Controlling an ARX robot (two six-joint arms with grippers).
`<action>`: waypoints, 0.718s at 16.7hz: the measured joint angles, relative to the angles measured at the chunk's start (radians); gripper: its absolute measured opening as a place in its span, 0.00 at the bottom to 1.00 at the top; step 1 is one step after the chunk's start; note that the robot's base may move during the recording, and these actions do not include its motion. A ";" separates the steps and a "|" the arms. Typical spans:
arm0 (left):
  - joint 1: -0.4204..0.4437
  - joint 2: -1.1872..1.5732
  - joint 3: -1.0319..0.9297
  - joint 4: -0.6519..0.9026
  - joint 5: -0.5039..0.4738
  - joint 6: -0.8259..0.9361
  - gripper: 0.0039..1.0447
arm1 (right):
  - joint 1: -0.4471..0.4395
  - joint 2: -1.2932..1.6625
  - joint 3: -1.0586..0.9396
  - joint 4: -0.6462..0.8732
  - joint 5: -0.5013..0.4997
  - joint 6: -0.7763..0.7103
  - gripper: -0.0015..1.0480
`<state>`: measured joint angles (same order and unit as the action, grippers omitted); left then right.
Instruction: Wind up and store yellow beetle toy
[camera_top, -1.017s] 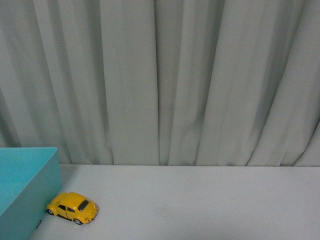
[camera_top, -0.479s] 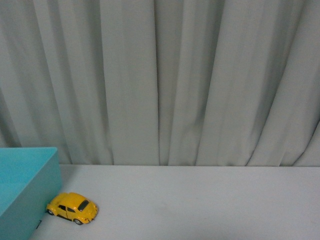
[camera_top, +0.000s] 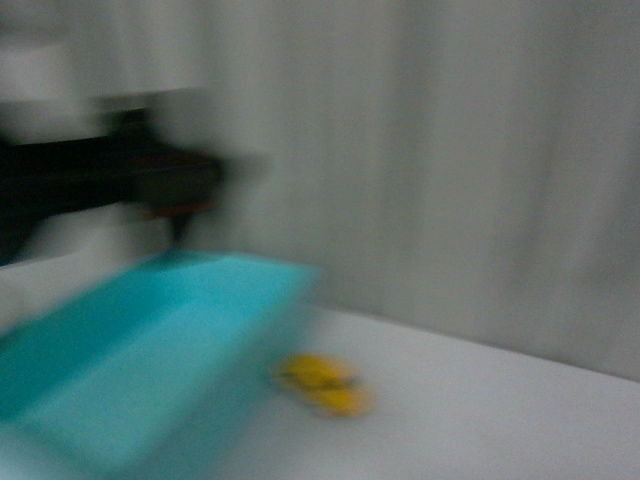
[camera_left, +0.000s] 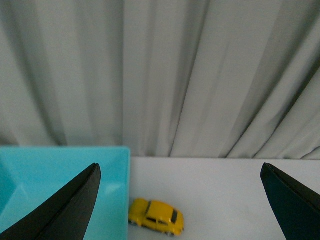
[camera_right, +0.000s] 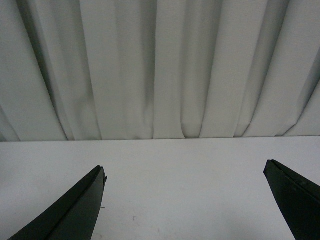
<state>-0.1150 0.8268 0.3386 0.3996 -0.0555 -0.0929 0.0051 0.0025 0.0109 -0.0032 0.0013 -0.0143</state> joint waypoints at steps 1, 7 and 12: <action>0.000 0.167 0.089 0.060 0.029 0.083 0.94 | 0.000 0.000 0.000 -0.002 -0.001 0.000 0.94; -0.045 0.656 0.434 -0.039 0.150 0.539 0.94 | 0.000 0.000 0.000 -0.001 -0.001 0.000 0.94; -0.073 0.821 0.683 -0.366 0.228 1.052 0.94 | 0.000 0.000 0.000 -0.001 -0.001 0.000 0.94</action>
<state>-0.1883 1.6482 1.0218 0.0338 0.1722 0.9592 0.0051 0.0025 0.0109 -0.0040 0.0006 -0.0143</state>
